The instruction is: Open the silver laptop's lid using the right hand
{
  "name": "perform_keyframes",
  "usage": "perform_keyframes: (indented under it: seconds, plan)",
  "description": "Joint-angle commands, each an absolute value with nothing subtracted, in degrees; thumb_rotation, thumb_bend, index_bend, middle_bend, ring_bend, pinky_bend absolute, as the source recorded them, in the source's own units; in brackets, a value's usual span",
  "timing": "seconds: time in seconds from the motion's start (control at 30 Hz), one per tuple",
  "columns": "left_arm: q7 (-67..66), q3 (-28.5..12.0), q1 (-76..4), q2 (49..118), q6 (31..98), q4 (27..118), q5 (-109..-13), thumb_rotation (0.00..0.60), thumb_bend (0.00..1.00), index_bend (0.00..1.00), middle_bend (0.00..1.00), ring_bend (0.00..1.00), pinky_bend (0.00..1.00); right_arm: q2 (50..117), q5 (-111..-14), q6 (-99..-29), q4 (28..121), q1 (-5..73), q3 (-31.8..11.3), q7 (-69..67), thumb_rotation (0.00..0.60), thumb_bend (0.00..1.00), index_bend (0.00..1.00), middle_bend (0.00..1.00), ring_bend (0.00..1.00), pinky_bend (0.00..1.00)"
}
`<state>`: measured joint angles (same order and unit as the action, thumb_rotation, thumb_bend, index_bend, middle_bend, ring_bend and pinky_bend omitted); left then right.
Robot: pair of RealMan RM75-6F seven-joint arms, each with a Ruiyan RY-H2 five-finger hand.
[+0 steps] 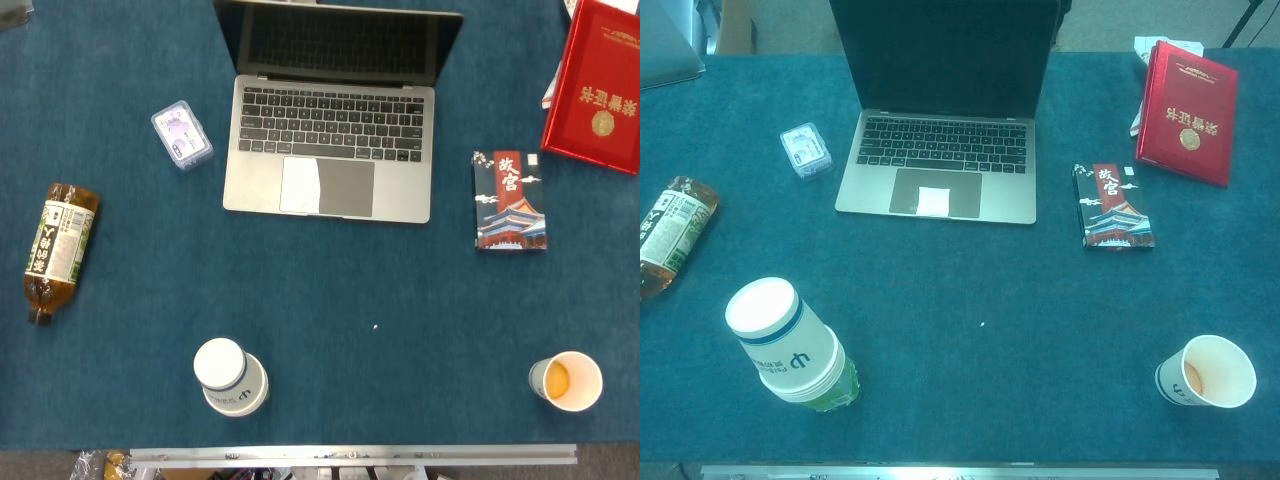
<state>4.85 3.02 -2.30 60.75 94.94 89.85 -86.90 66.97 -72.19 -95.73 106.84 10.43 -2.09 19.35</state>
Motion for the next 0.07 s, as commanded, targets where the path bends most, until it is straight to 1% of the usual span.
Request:
perform_keyframes:
  seconds: [0.03, 0.07]
  plan:
    - [4.5, 3.0, -2.1, 60.4, 94.6, 90.1, -87.0, 0.555, 0.42, 0.18, 0.11, 0.05, 0.06, 67.0, -72.0, -95.3, 106.4, 9.8, -2.6, 19.0, 0.600, 0.40, 0.09, 0.15, 0.00, 0.05]
    - [4.2, 2.8, -2.0, 60.3, 94.6, 90.2, -87.0, 0.555, 0.42, 0.18, 0.11, 0.05, 0.06, 67.0, -72.0, -95.2, 106.4, 9.7, -2.7, 18.9, 0.600, 0.40, 0.09, 0.15, 0.00, 0.05]
